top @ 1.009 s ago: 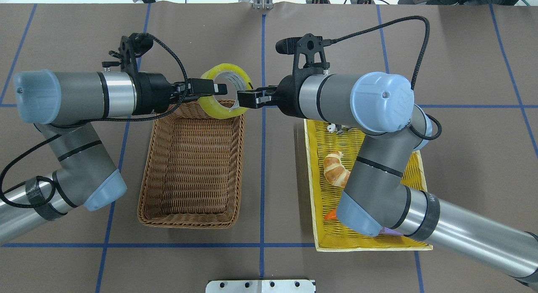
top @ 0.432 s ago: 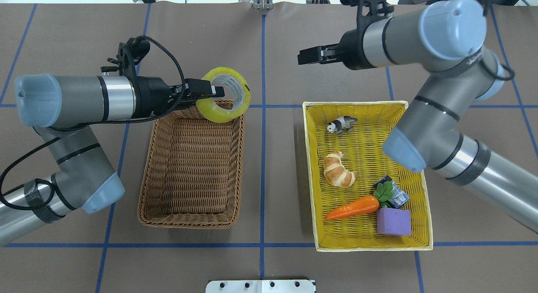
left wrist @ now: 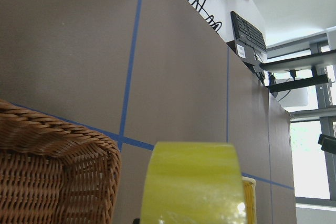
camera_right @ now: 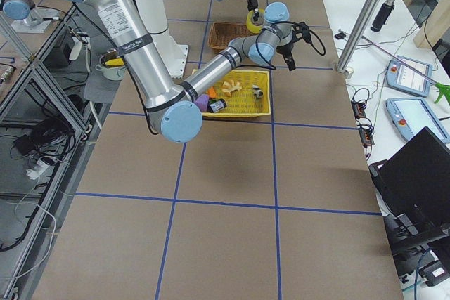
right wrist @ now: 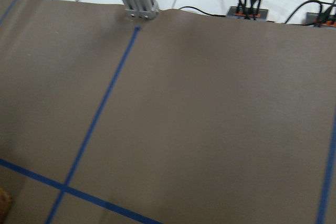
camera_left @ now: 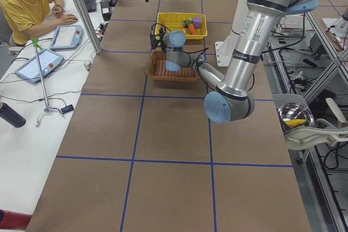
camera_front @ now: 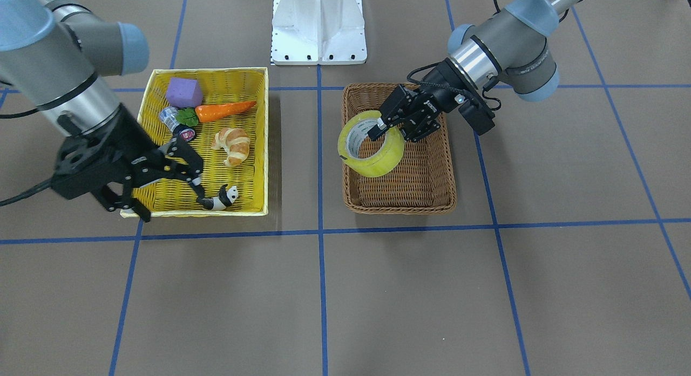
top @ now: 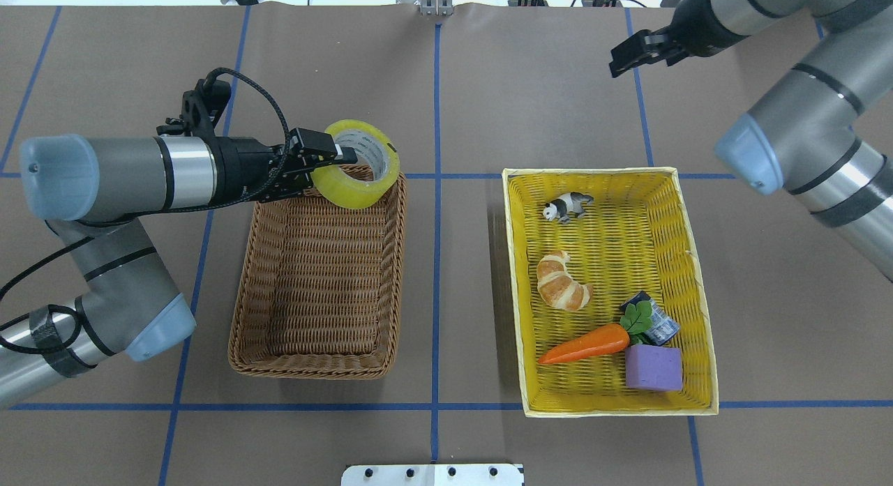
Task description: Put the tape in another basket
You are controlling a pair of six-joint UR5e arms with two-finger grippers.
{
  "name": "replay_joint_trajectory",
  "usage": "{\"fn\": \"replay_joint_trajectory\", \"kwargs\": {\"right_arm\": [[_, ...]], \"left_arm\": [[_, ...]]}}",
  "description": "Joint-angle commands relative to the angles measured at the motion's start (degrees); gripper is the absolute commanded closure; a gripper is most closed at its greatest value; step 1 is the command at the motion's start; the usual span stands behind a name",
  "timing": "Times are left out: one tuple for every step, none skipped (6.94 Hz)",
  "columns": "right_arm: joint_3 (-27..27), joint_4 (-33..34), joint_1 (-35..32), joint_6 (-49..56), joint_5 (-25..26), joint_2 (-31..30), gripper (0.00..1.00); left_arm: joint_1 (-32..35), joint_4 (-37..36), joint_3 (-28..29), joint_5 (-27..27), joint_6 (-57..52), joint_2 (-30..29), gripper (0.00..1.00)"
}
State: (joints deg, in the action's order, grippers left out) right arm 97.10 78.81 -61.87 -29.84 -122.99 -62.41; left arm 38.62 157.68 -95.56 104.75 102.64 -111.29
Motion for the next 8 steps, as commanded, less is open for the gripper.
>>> {"fn": "replay_joint_trajectory", "kwargs": {"right_arm": [[-0.4, 8.5, -9.2, 23.6, -3.2, -7.7, 0.0], [-0.8, 8.8, -13.5, 27.4, -5.5, -11.8, 0.0], [-0.8, 8.8, -16.2, 32.2, -6.5, -15.3, 0.0], [-0.8, 8.6, -17.7, 34.6, -6.7, -17.0, 0.0], [-0.8, 8.6, -18.2, 35.5, -6.7, -17.7, 0.0], [-0.8, 8.4, -18.2, 35.5, -6.7, -17.9, 0.0], [-0.8, 8.4, -18.2, 35.5, -6.7, -17.9, 0.0], [-0.8, 8.4, -18.2, 35.5, -6.7, -17.9, 0.0]], "left_arm": [[-1.9, -0.3, 1.1, -2.3, 2.2, 1.6, 1.0], [-2.9, -0.4, 1.3, -2.3, 0.6, 1.9, 1.0], [-3.2, 0.0, 1.3, -2.3, -0.7, 5.1, 1.0], [-3.8, 0.0, 1.7, -2.4, -1.7, 5.2, 1.0], [-6.1, 0.0, 2.7, -5.1, -1.8, 5.1, 1.0], [-10.3, -0.1, 2.9, -9.1, -1.8, 4.5, 1.0], [-12.0, -0.1, 3.0, -10.4, -1.9, 4.8, 1.0], [-12.1, -0.1, 3.0, -10.5, -2.6, 5.3, 0.37]]}}
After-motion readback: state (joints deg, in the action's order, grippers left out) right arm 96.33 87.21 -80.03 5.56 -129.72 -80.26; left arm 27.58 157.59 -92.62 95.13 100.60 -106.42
